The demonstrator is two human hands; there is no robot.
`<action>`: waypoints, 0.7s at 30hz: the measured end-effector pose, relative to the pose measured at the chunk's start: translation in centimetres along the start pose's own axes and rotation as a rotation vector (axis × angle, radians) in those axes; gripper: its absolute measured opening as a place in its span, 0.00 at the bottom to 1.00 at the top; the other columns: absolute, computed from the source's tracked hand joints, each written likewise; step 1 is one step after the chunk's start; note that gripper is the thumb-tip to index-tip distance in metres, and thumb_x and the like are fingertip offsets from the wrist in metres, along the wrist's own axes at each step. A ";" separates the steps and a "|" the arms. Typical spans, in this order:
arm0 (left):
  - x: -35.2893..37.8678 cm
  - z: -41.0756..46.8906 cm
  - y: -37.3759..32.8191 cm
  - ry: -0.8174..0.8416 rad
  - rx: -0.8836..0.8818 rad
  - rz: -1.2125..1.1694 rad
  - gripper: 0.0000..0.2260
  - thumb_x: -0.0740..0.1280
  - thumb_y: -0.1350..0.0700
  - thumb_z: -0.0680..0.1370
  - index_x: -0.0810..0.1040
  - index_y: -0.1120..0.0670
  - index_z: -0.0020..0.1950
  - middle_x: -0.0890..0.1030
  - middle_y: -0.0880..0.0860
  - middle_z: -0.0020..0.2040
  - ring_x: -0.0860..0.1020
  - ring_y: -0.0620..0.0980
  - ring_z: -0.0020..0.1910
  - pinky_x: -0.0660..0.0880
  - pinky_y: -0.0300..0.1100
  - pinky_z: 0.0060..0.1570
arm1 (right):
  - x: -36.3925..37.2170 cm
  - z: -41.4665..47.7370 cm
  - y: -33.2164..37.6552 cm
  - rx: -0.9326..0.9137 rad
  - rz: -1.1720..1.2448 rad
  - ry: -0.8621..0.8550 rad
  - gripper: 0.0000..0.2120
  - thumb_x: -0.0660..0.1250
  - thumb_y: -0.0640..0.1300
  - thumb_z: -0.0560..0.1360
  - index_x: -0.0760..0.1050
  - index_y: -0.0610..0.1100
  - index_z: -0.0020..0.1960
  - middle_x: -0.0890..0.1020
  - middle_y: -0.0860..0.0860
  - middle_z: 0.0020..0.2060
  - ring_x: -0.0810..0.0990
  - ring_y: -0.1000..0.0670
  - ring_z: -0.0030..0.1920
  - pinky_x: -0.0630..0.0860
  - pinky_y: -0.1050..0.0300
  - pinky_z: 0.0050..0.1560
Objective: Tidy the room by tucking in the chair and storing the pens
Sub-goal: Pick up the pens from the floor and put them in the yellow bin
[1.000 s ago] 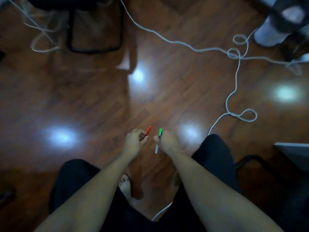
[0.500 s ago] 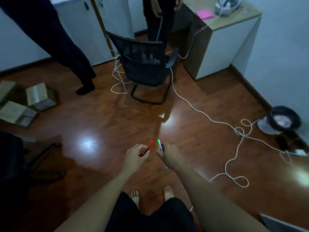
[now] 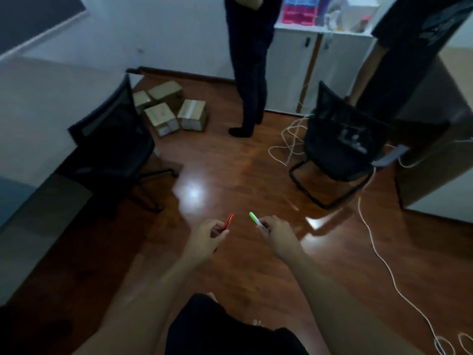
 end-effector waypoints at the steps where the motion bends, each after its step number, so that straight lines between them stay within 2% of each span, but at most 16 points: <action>1: -1.1 -0.7 0.8 -0.024 -0.020 -0.019 0.07 0.75 0.53 0.80 0.78 0.44 0.50 0.77 0.37 0.41 0.75 0.35 0.39 0.74 0.33 0.46 | 0.6 0.6 1.1 -0.027 0.006 0.020 0.09 0.72 0.47 0.81 0.85 0.48 0.59 0.85 0.47 0.49 0.84 0.42 0.51 0.76 0.48 0.49; 4: -3.6 -2.3 5.8 -0.187 -0.115 -0.054 0.08 0.77 0.52 0.79 0.79 0.42 0.50 0.80 0.39 0.41 0.78 0.37 0.39 0.79 0.40 0.48 | 2.9 2.1 4.8 -0.104 0.026 0.092 0.07 0.74 0.47 0.79 0.85 0.48 0.57 0.87 0.48 0.50 0.85 0.44 0.50 0.78 0.49 0.49; 8: -7.8 -6.0 10.4 -0.343 -0.220 -0.053 0.05 0.77 0.53 0.79 0.84 0.49 0.52 0.80 0.42 0.39 0.79 0.41 0.37 0.74 0.30 0.39 | 7.0 4.2 10.4 -0.223 -0.004 0.201 0.08 0.73 0.46 0.79 0.85 0.47 0.57 0.88 0.48 0.51 0.86 0.43 0.51 0.81 0.46 0.50; 11: -11.1 -8.3 14.4 -0.410 -0.302 -0.095 0.06 0.78 0.52 0.78 0.86 0.51 0.53 0.81 0.45 0.40 0.81 0.41 0.37 0.78 0.36 0.41 | 10.7 5.5 14.8 -0.331 -0.039 0.274 0.09 0.71 0.45 0.78 0.85 0.47 0.57 0.88 0.46 0.49 0.85 0.40 0.48 0.80 0.43 0.48; 13: -13.3 -9.9 16.8 -0.459 -0.342 -0.104 0.06 0.78 0.51 0.78 0.87 0.49 0.53 0.83 0.46 0.44 0.83 0.42 0.43 0.81 0.41 0.46 | 13.1 6.0 18.3 -0.390 -0.055 0.320 0.08 0.71 0.43 0.78 0.85 0.48 0.56 0.86 0.49 0.46 0.82 0.45 0.44 0.76 0.47 0.45; 15: -15.6 -11.6 19.0 -0.492 -0.375 -0.107 0.06 0.78 0.49 0.78 0.87 0.47 0.54 0.83 0.45 0.47 0.83 0.43 0.45 0.81 0.40 0.48 | 15.3 6.4 22.1 -0.447 -0.064 0.365 0.07 0.72 0.41 0.78 0.85 0.48 0.55 0.82 0.55 0.43 0.77 0.52 0.40 0.68 0.57 0.41; 17: -18.1 -13.2 21.2 -0.521 -0.400 -0.120 0.07 0.77 0.48 0.78 0.87 0.45 0.54 0.82 0.45 0.47 0.83 0.44 0.45 0.82 0.41 0.49 | 17.7 6.9 25.9 -0.511 -0.064 0.416 0.07 0.73 0.41 0.78 0.85 0.48 0.55 0.81 0.57 0.43 0.76 0.54 0.40 0.66 0.65 0.39; 18: -19.4 -13.9 22.4 -0.537 -0.408 -0.125 0.07 0.77 0.48 0.77 0.88 0.45 0.54 0.82 0.45 0.47 0.82 0.44 0.44 0.82 0.42 0.48 | 19.1 7.2 27.8 -0.544 -0.063 0.446 0.07 0.72 0.41 0.78 0.84 0.49 0.55 0.82 0.56 0.44 0.77 0.54 0.41 0.68 0.67 0.40; 20: -21.9 -15.2 24.7 -0.573 -0.425 -0.144 0.07 0.77 0.48 0.77 0.88 0.45 0.54 0.81 0.45 0.46 0.81 0.44 0.43 0.82 0.44 0.48 | 21.8 7.9 31.3 -0.590 -0.073 0.503 0.09 0.71 0.44 0.79 0.84 0.51 0.57 0.84 0.54 0.48 0.80 0.53 0.45 0.74 0.61 0.45; 21: -23.1 -15.7 25.8 -0.591 -0.431 -0.152 0.07 0.77 0.48 0.77 0.88 0.45 0.54 0.81 0.46 0.46 0.80 0.44 0.43 0.81 0.44 0.47 | 23.1 8.2 33.0 -0.604 -0.079 0.525 0.09 0.71 0.44 0.79 0.83 0.51 0.58 0.84 0.53 0.49 0.81 0.54 0.47 0.75 0.61 0.46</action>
Point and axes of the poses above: each hand's wrist, its own z-axis towards the middle knuckle, its own x-axis out of the palm, y = z × x, the point moved 3 cm from there along z, towards the middle knuckle
